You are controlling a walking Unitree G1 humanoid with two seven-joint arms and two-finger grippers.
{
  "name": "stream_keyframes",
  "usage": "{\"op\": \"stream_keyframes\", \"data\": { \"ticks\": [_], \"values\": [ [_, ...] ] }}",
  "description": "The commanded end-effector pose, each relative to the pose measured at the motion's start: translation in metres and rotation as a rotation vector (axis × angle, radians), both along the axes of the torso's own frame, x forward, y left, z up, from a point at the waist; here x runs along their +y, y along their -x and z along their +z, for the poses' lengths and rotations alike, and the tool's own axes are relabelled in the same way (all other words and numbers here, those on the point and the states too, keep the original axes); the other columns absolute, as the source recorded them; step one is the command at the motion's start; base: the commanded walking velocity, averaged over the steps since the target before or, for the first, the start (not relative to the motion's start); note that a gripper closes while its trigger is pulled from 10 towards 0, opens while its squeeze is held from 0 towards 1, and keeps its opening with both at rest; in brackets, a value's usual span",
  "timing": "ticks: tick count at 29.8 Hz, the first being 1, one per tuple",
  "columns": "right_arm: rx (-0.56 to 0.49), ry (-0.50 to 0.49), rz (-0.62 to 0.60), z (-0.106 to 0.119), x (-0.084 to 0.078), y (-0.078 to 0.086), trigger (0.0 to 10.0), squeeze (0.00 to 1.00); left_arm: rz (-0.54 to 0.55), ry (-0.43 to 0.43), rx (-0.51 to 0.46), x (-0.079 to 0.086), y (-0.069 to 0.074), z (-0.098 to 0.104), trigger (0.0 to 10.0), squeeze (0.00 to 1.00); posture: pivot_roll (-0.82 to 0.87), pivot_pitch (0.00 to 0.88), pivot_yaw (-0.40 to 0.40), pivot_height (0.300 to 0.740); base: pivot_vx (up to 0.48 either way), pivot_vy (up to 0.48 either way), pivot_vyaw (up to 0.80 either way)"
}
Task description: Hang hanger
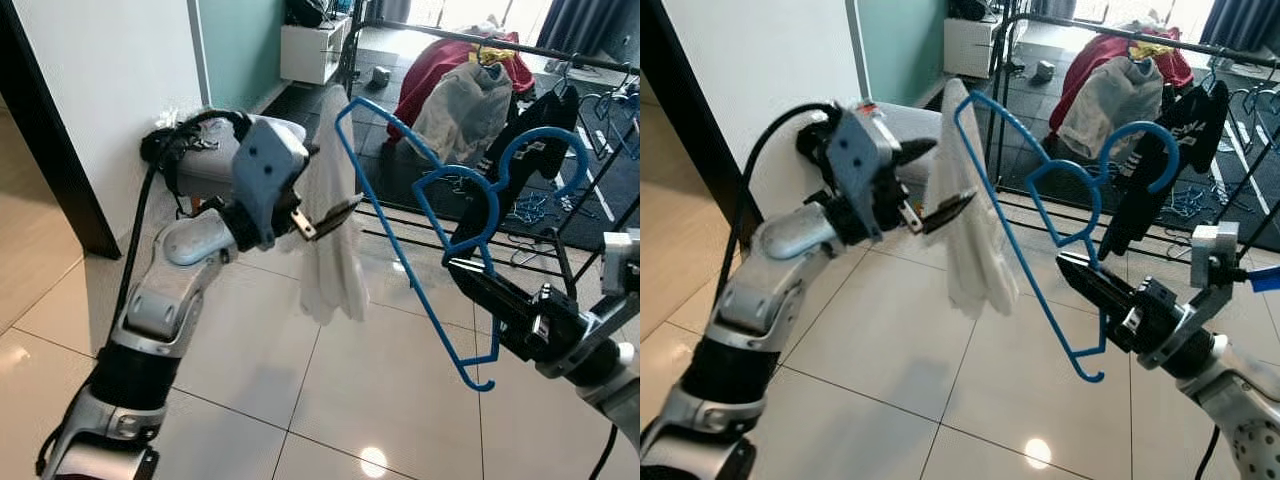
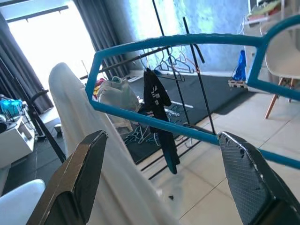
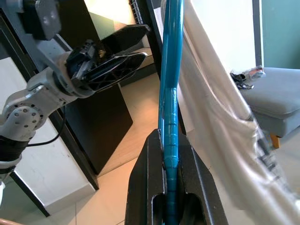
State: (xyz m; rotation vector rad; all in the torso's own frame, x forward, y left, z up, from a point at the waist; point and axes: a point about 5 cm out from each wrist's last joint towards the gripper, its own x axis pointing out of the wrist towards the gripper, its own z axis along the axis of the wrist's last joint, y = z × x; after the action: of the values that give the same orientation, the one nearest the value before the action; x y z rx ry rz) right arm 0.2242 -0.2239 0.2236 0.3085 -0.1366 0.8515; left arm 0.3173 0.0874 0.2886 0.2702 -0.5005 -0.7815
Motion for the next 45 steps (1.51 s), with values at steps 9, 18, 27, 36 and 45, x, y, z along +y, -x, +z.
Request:
{"op": "stream_keyframes", "data": {
  "ticks": [9,18,27,36,45],
  "values": [
    [-0.069,0.042,0.043,0.014,-0.012,0.011,10.0,0.0,0.183,0.202,0.029,0.018,-0.009,0.013,10.0,0.0,-0.05,0.095,-0.03,0.74,0.0,0.0,0.0],
    [-0.064,0.063,0.071,0.013,-0.009,0.012,10.0,0.0,0.312,0.2,0.022,0.025,-0.015,0.013,10.0,0.0,-0.06,0.088,-0.03,0.74,0.0,0.0,0.0],
    [-0.077,0.065,0.089,0.018,-0.008,0.013,10.0,0.0,0.383,0.108,-0.008,0.026,-0.017,0.009,0.0,0.0,-0.06,0.086,-0.032,0.74,0.0,0.0,0.0],
    [-0.077,0.073,0.093,0.02,-0.009,0.014,10.0,0.0,0.429,0.103,-0.036,0.027,-0.018,0.013,0.0,0.0,-0.07,0.095,-0.031,0.74,0.0,0.0,0.0],
    [-0.03,0.173,0.035,0.01,-0.014,0.012,10.0,0.0,0.435,0.103,-0.063,0.025,-0.02,0.023,2.5,0.0,-0.07,0.099,-0.028,0.74,0.0,0.0,0.0]
  ]
}}
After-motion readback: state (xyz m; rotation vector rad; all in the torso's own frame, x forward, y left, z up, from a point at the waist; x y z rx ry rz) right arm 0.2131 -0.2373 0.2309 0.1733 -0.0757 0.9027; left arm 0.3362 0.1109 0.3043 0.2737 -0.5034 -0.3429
